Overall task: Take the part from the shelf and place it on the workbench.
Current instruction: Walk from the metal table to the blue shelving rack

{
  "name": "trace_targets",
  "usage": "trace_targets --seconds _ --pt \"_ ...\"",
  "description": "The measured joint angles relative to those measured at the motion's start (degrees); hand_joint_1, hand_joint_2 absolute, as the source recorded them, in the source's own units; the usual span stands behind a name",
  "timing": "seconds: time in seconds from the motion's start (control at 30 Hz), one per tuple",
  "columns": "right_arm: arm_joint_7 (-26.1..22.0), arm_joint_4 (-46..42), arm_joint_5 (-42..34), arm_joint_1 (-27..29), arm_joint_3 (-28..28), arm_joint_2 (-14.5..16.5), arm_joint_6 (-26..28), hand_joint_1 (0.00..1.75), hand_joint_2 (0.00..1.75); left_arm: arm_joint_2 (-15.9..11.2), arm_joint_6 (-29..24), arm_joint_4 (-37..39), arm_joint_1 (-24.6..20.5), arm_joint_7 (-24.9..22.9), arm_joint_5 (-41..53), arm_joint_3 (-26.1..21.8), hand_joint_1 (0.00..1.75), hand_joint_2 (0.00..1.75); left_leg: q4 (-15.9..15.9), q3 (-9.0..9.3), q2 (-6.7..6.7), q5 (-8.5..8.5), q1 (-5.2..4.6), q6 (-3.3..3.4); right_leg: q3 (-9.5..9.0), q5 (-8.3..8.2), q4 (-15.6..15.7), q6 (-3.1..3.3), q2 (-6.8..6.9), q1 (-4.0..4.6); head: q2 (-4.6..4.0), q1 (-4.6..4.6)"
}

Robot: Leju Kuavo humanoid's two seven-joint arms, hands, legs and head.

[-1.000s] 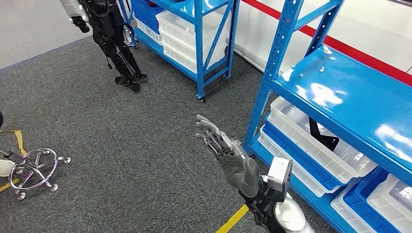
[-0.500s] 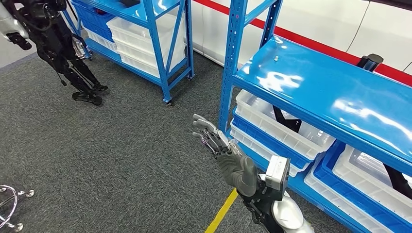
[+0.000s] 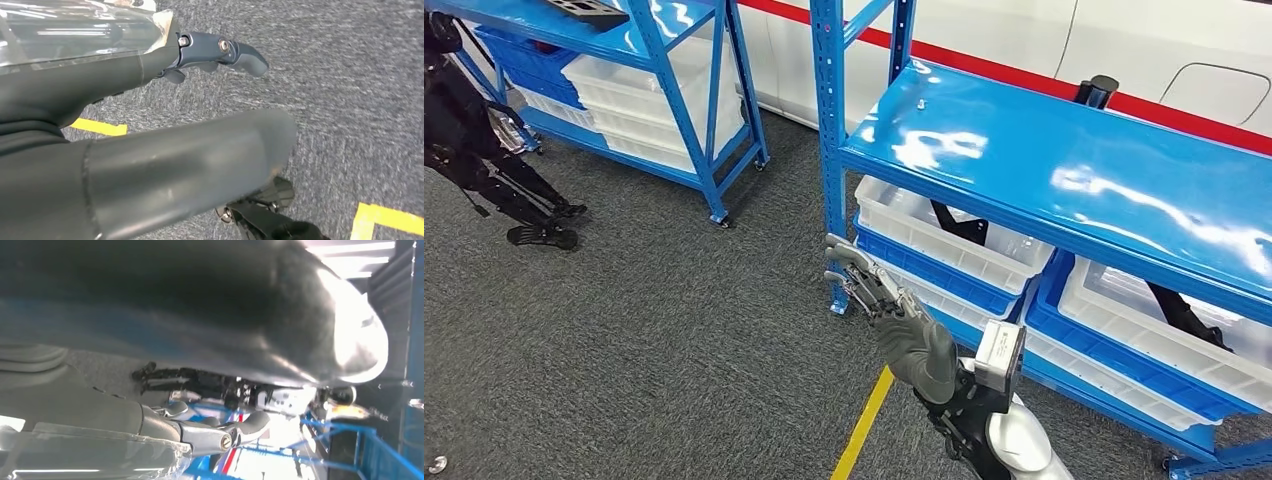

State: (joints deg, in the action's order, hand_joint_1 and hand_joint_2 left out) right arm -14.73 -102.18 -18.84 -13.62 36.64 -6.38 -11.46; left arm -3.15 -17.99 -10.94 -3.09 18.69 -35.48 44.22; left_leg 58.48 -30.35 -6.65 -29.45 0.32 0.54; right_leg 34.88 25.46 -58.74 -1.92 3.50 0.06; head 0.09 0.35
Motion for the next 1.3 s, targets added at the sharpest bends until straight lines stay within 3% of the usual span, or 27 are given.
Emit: trace_targets --seconds 0.03,0.1,0.17,0.2,0.23,0.27,0.33,0.4,0.47,0.53,0.6,0.67,0.73,0.77,0.8,0.87,0.93,0.97,1.03,1.1,1.17,1.23,1.27,1.3 --pt "-0.01 -0.01 -0.02 0.01 -0.01 -0.01 -0.01 0.0 0.0 0.01 0.01 -0.01 -0.1 -0.01 0.04 0.01 0.0 0.0 0.03 0.18 -0.14 -0.24 0.14 -0.33 -0.06 -0.1 0.14 0.35 -0.76 -0.35 0.0 -0.02" --pt "-0.03 -0.02 -0.1 -0.07 -0.01 0.02 -0.04 0.0 0.0 0.04 0.01 -0.03 -0.26 -0.01 0.11 0.03 0.0 0.0 2.16 -0.5 1.91 -1.94 0.44 -0.91 -0.3 -0.3 0.48 1.14 -2.19 -1.02 0.0 -0.19" --pt "-0.05 0.0 -0.19 -0.17 0.01 0.1 -0.12 0.0 0.0 0.07 0.01 -0.03 -0.23 -0.01 0.15 0.05 0.0 0.0 8.71 -3.62 5.25 -5.41 0.61 -1.2 -0.37 -0.39 0.57 1.82 -3.49 -1.23 0.0 -0.46" --pt "-0.05 0.02 -0.2 -0.14 0.03 0.13 -0.16 0.0 0.0 0.07 0.0 -0.02 -0.14 -0.02 0.16 0.07 0.0 0.0 12.59 -5.67 6.11 -6.94 0.64 -1.29 -0.35 -0.41 0.56 2.04 -4.21 -1.18 0.0 -0.54" --pt "-0.04 0.04 -0.2 -0.07 0.05 0.13 -0.19 0.0 0.0 0.07 0.0 -0.01 -0.05 -0.02 0.16 0.07 0.0 0.0 15.33 -7.32 6.56 -7.59 0.66 -1.36 -0.35 -0.41 0.55 2.1 -5.03 -1.13 0.0 -0.56" --pt "-0.04 0.05 -0.2 -0.01 0.08 0.13 -0.21 0.0 0.0 0.07 0.0 -0.01 0.03 -0.03 0.16 0.08 0.0 0.0 16.14 -8.1 6.76 -7.08 0.71 -1.39 -0.4 -0.41 0.52 2.1 -5.86 -1.1 0.0 -0.59" --pt "-0.03 0.07 -0.2 0.05 0.11 0.13 -0.21 0.0 0.0 0.04 0.01 -0.01 0.04 -0.04 0.16 0.09 0.0 0.0 11.24 -6.39 7.29 -3.08 0.99 -1.37 -0.62 -0.41 0.48 2.06 -7.4 -1.14 0.0 -0.62" --pt "-0.03 0.07 -0.2 0.0 0.14 0.15 -0.21 0.0 0.0 -0.01 0.01 0.01 0.02 -0.04 0.16 0.09 0.0 0.0 3.85 -3.17 9.53 0.22 1.42 -1.3 -0.67 -0.42 0.36 1.76 -8.76 -0.97 0.0 -0.6" --pt "-0.03 0.07 -0.2 -0.04 0.16 0.22 -0.21 0.0 0.0 -0.01 0.01 0.01 0.0 -0.04 0.16 0.1 0.0 0.0 0.68 -1.84 10.86 0.8 1.38 -1.0 -0.26 -0.64 0.37 1.01 -9.97 -0.8 0.0 -0.58" --pt "-0.03 0.07 -0.2 0.0 0.15 0.26 -0.21 0.0 0.0 0.07 0.01 -0.01 -0.08 -0.05 0.16 0.13 0.0 0.0 0.29 -1.64 9.68 1.03 1.12 -0.22 0.24 -0.96 0.5 0.13 -10.78 -0.87 0.0 -0.57" --pt "-0.02 0.05 -0.22 -0.07 0.08 0.23 -0.21 0.0 0.0 0.14 -0.01 -0.02 -0.18 -0.05 0.14 0.13 0.0 0.0 -0.17 -1.29 8.28 1.5 1.14 0.76 1.51 -0.14 -1.34 -0.11 -8.61 -0.74 0.0 -0.38" --pt "0.03 0.05 -0.26 -0.19 0.05 0.23 -0.22 0.0 0.0 0.14 -0.22 -0.01 -0.07 -0.05 0.08 0.11 0.0 0.0 -0.39 -1.18 6.76 1.7 1.05 1.32 4.69 2.53 -7.53 0.25 -5.37 -0.64 0.0 -0.06" --pt "0.08 0.07 -0.27 -0.11 0.08 0.19 -0.23 0.0 0.0 0.23 -0.63 -0.01 0.14 -0.05 -0.02 0.11 0.0 0.0 -0.38 -1.26 5.15 1.62 0.89 1.48 8.21 4.97 -14.63 0.25 -4.37 -0.8 0.0 0.09" --pt "0.1 0.08 -0.28 -0.04 0.08 0.16 -0.23 0.0 0.0 0.34 -0.83 -0.01 0.18 -0.05 -0.06 0.12 0.0 0.0 -0.37 -1.26 4.37 1.56 0.85 1.49 8.84 5.16 -15.92 -0.06 -4.17 -0.9 0.0 0.1" --pt "0.12 0.09 -0.28 0.02 0.08 0.13 -0.23 0.0 0.0 0.46 -0.98 -0.01 0.17 -0.05 -0.08 0.12 0.0 0.0 -0.37 -1.2 3.65 1.49 0.86 1.43 8.25 4.52 -14.84 -0.52 -3.93 -0.99 0.0 0.13" --pt "0.14 0.09 -0.22 0.03 0.08 0.1 -0.23 0.0 0.0 0.7 -1.25 -0.01 0.12 -0.05 -0.19 0.13 0.0 0.0 -0.34 -0.93 2.67 1.23 0.88 1.08 4.02 1.87 -7.06 -1.45 -2.93 -1.19 0.0 0.17" --pt "0.01 0.08 0.15 0.02 0.1 0.12 -0.22 0.0 0.0 0.82 -1.44 -0.01 0.04 -0.05 -0.38 0.12 0.0 0.0 -0.3 -0.72 2.12 0.86 0.64 0.43 0.32 0.16 -0.75 -1.4 -2.1 -1.11 0.0 0.11" --pt "-0.07 0.07 0.4 0.02 0.1 0.11 -0.21 0.0 0.0 0.84 -1.49 -0.01 -0.04 -0.05 -0.46 0.11 0.0 0.0 -0.3 -0.59 1.9 0.74 0.52 0.11 -0.37 -0.02 0.31 -1.07 -2.02 -0.98 0.0 0.06" --pt "-0.16 0.03 0.78 0.04 0.1 0.08 -0.18 0.0 0.0 0.87 -1.57 -0.01 -0.19 -0.05 -0.54 0.11 0.0 0.0 -0.48 -0.3 1.62 0.67 0.52 -0.5 -0.44 -0.09 0.36 -0.24 -2.46 -0.9 0.0 0.0" --pt "-0.18 -0.07 0.93 0.01 0.11 0.09 -0.15 0.0 0.0 0.92 -1.59 -0.02 -0.26 -0.05 -0.56 0.11 0.0 0.0 0.65 -0.67 2.95 -0.29 0.8 -1.08 -0.54 -0.17 0.54 0.53 -2.82 -1.3 0.0 -0.09" --pt "-0.2 -0.15 0.99 -0.06 0.13 0.16 -0.13 0.0 0.0 0.97 -1.59 -0.02 -0.17 -0.05 -0.57 0.13 0.0 0.0 6.24 -3.3 5.39 -3.54 0.98 -1.44 -0.61 -0.2 0.66 1.32 -3.07 -1.57 0.0 -0.29" --pt "-0.2 -0.15 1.0 -0.03 0.17 0.21 -0.11 0.0 0.0 1.0 -1.6 -0.01 0.07 -0.05 -0.6 0.13 0.0 0.0 13.97 -7.34 6.5 -6.81 0.98 -1.58 -0.6 -0.13 0.65 1.72 -3.4 -1.37 0.0 -0.38" --pt "-0.2 -0.15 1.0 0.01 0.2 0.21 -0.12 0.0 0.0 1.0 -1.6 -0.01 0.19 -0.05 -0.6 0.13 0.0 0.0 16.03 -8.62 6.61 -7.06 0.98 -1.58 -0.63 -0.11 0.64 1.75 -3.65 -1.27 0.0 -0.38" --pt "-0.2 -0.15 1.0 0.04 0.22 0.22 -0.12 0.0 0.0 1.01 -1.61 -0.01 0.27 -0.05 -0.6 0.13 0.0 0.0 15.89 -8.84 6.64 -6.12 0.99 -1.52 -0.7 -0.1 0.63 1.75 -3.91 -1.22 0.0 -0.39"
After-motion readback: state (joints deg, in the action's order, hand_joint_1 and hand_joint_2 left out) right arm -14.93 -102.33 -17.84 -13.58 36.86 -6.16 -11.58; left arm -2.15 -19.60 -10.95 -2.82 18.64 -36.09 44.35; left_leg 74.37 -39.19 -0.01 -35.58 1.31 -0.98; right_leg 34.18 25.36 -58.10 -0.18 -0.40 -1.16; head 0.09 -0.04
